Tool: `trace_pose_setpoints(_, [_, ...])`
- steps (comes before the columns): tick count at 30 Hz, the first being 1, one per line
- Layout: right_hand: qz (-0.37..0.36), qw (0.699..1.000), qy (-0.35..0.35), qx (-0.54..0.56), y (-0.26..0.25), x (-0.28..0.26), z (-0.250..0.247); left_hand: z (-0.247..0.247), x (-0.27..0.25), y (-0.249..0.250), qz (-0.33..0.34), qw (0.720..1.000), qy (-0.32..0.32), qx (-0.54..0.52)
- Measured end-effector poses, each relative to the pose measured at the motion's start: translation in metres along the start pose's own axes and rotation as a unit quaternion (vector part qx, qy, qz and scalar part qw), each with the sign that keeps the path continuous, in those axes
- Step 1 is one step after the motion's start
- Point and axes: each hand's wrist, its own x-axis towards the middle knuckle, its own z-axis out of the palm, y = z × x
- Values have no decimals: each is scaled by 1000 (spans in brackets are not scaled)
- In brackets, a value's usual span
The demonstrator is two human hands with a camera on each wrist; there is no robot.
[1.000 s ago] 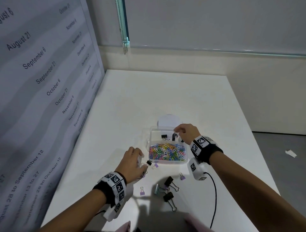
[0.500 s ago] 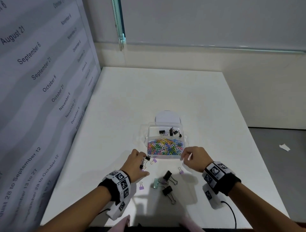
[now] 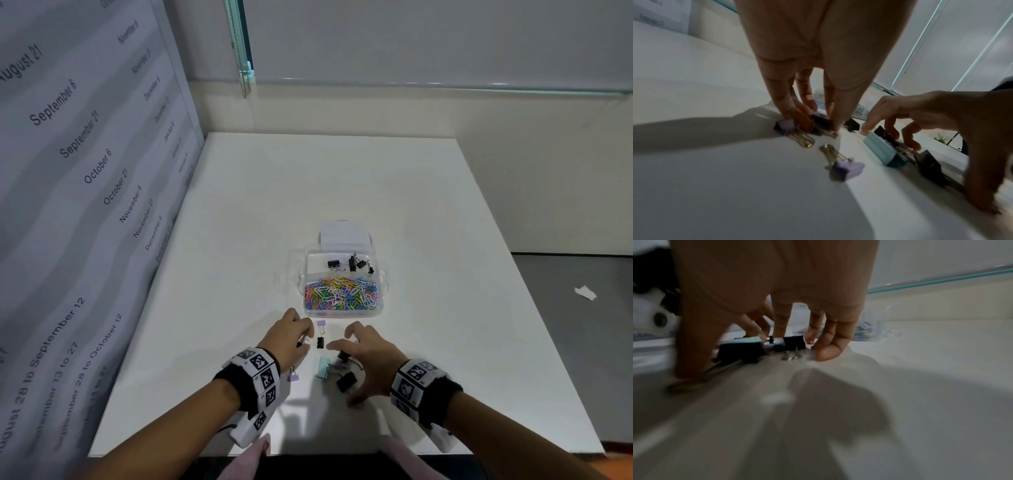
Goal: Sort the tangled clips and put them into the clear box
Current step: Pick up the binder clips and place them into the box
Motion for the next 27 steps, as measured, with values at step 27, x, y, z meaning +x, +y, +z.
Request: trace_pose_setpoints(27, [98, 993, 2, 70, 13, 10, -30, -47, 36, 47, 93, 988, 93, -83])
